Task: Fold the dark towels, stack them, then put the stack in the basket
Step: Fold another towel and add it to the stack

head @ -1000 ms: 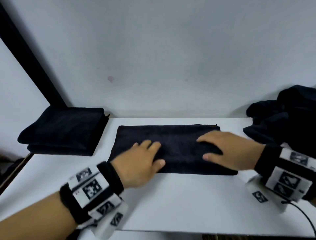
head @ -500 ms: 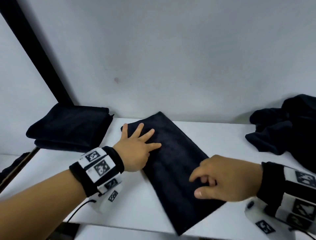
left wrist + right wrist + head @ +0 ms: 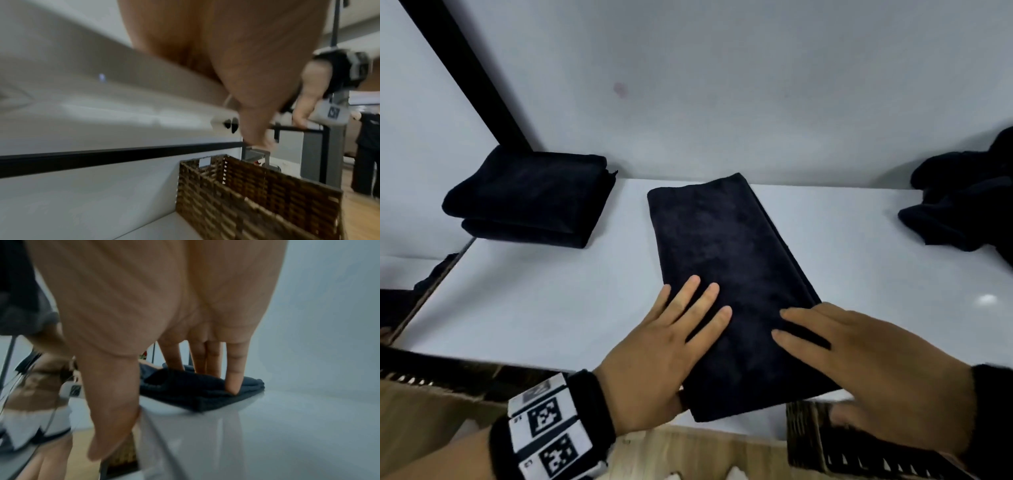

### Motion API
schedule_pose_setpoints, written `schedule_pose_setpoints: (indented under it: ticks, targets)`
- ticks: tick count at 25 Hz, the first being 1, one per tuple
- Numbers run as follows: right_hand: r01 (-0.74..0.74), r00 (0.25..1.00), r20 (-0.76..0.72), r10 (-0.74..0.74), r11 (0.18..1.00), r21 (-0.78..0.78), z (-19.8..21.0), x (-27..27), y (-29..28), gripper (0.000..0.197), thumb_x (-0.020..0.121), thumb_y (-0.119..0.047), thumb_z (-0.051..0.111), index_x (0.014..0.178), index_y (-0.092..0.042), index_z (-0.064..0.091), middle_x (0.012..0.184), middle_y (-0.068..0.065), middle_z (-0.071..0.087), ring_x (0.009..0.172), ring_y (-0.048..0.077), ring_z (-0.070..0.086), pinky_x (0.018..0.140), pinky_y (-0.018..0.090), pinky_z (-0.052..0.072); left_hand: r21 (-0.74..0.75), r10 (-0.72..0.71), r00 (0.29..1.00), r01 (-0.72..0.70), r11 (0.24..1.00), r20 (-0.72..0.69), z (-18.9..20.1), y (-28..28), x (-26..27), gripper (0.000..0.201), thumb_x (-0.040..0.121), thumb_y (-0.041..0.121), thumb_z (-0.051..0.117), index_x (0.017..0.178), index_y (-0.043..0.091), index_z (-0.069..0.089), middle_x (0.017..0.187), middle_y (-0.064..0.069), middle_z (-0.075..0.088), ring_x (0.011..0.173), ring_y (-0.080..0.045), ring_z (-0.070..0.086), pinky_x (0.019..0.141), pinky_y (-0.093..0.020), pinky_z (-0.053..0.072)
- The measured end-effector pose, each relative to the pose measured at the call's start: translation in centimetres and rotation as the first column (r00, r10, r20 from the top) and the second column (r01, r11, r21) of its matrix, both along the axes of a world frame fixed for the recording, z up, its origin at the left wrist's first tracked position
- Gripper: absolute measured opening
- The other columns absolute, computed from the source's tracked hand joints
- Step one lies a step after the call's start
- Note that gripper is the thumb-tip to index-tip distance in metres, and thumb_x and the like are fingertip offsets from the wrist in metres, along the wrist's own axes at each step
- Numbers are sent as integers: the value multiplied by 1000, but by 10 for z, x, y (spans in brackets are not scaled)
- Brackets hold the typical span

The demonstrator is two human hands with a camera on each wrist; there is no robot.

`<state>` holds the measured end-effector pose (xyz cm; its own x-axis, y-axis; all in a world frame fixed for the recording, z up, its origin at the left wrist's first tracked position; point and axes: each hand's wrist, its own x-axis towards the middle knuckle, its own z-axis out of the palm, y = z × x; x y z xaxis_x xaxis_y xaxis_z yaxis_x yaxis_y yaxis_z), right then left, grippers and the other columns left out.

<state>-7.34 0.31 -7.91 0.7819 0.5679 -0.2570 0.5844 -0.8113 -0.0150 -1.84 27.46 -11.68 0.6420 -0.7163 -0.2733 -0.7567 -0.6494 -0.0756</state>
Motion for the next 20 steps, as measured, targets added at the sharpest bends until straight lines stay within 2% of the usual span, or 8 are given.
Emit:
schedule_pose_setpoints:
  ticks: [3,7,9,11,13,15,18,20]
  targets:
    - [-30,997,65,33,999,-38,-7,-11,13,78,44,-10,61,122,-19,57,116,5,63,89,20,64,59,26,58,-121,-87,994,94,988,66,-9,10,-2,79,74,39,46,150,20,31,156,-11,30,146,-35,20,114,-52,28]
    - [83,989,-128,-71,992,91,18,-16,25,41,66,-23,43,102,-38,55,97,-21,64,82,0,61,62,14,50,-279,-194,981,190,941,14,-2,36,-6,69,77,42,60,143,34,40,153,2,38,145,-24,26,119,-48,16]
    - [203,958,-255,-134,943,265,38,-11,28,19,82,-27,48,95,-36,59,82,-16,66,72,2,61,61,13,44,-425,-208,966,124,897,-156,17,44,-3,52,85,40,57,135,42,44,146,13,46,142,-12,33,121,-38,17]
    - [331,916,-366,-168,831,447,52,1,25,7,87,-26,65,86,-32,65,70,-10,65,62,7,60,58,16,44,-562,-232,897,-22,827,-376,43,49,7,18,92,36,54,107,46,55,104,23,65,104,3,61,103,-19,38]
    - [424,895,-388,-221,693,583,62,21,24,11,80,-33,75,78,-27,66,66,-4,63,59,6,56,58,19,44,-633,-206,790,-274,724,-577,62,50,26,22,91,44,54,71,36,54,64,18,53,59,0,50,64,-16,40]
    - [514,858,-425,-289,478,712,62,48,25,39,69,-50,79,83,-14,67,72,0,65,69,11,60,65,24,47,-620,-123,711,-499,606,-692,72,46,53,37,84,58,53,76,24,66,73,14,66,68,-4,62,67,-23,49]
    - [719,687,-689,-231,74,691,50,97,24,38,79,-29,71,111,-9,68,111,9,71,102,23,67,90,41,52,-601,-8,658,-683,416,-753,70,29,98,34,96,50,48,99,23,69,90,5,74,82,-12,70,64,-30,55]
    - [782,609,-749,-260,43,622,42,127,26,28,90,-14,63,118,-12,66,116,7,70,100,19,67,89,41,54,-600,86,661,-721,347,-745,62,17,130,31,98,42,48,114,21,62,101,3,73,92,-15,70,63,-27,55]
